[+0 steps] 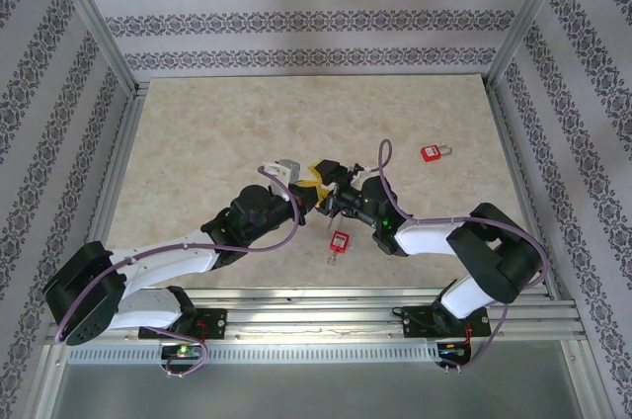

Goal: Unlock with the key

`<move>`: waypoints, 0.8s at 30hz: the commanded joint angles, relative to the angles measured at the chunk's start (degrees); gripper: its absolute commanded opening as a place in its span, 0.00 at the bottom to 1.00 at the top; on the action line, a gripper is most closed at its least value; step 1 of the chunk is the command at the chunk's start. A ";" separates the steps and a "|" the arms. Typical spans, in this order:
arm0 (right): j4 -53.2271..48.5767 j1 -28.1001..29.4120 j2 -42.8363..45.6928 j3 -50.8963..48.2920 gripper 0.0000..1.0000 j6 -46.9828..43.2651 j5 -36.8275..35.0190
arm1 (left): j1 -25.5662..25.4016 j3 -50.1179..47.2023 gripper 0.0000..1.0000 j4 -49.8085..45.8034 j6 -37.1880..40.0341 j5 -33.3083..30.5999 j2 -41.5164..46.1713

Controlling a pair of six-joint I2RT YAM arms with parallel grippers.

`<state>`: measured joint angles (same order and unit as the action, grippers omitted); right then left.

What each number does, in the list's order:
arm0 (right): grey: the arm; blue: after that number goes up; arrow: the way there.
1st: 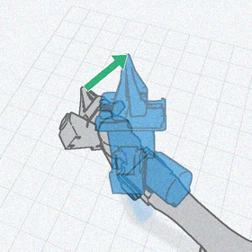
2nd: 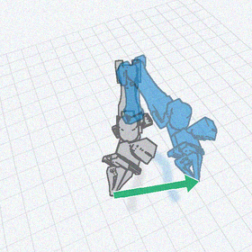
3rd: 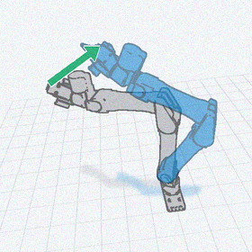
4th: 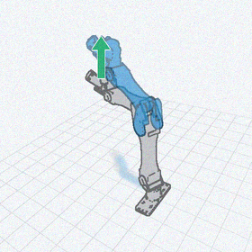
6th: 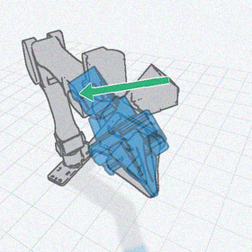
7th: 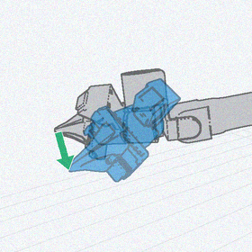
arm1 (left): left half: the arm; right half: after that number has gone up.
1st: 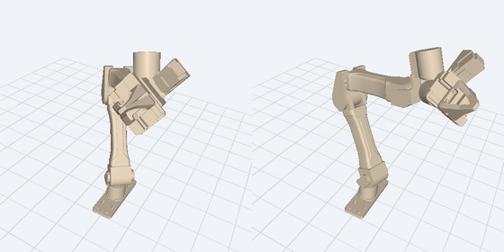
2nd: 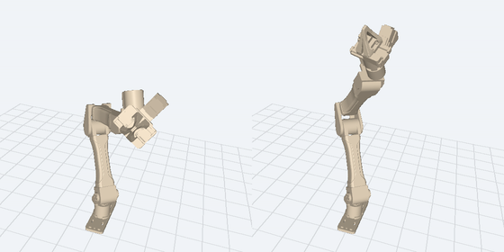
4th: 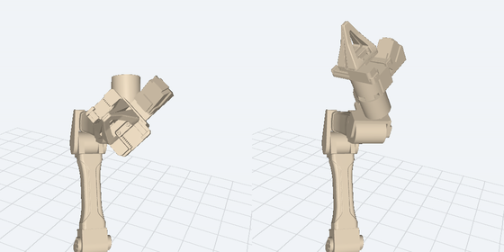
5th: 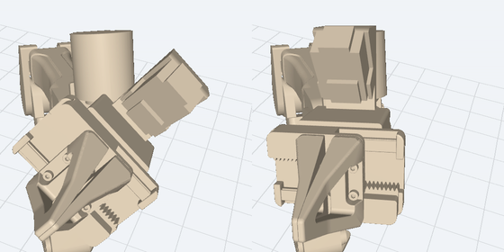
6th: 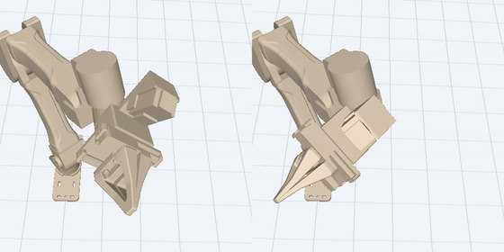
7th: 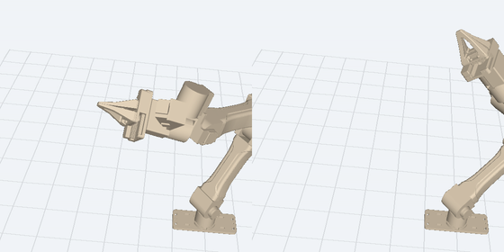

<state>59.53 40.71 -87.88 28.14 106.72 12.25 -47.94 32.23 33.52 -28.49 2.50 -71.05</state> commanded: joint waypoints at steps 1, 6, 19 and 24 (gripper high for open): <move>0.54 -0.56 2.91 -0.81 0.63 -1.45 -0.59 | -0.22 -1.34 0.00 2.26 0.99 -0.68 1.71; -0.79 -1.15 3.78 -0.92 0.56 -2.28 -0.31 | -0.22 -2.66 0.00 2.58 0.90 -0.62 2.97; -3.10 -2.28 4.61 -1.22 0.31 -3.87 0.39 | -0.92 -4.63 0.00 3.32 2.22 -0.39 4.40; -5.55 -2.95 5.92 -1.25 0.16 -5.33 0.41 | -1.48 -5.36 0.00 3.95 2.93 -0.31 4.74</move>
<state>54.89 38.39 -83.70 27.57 103.39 12.58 -48.14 27.83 34.48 -27.31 2.33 -67.48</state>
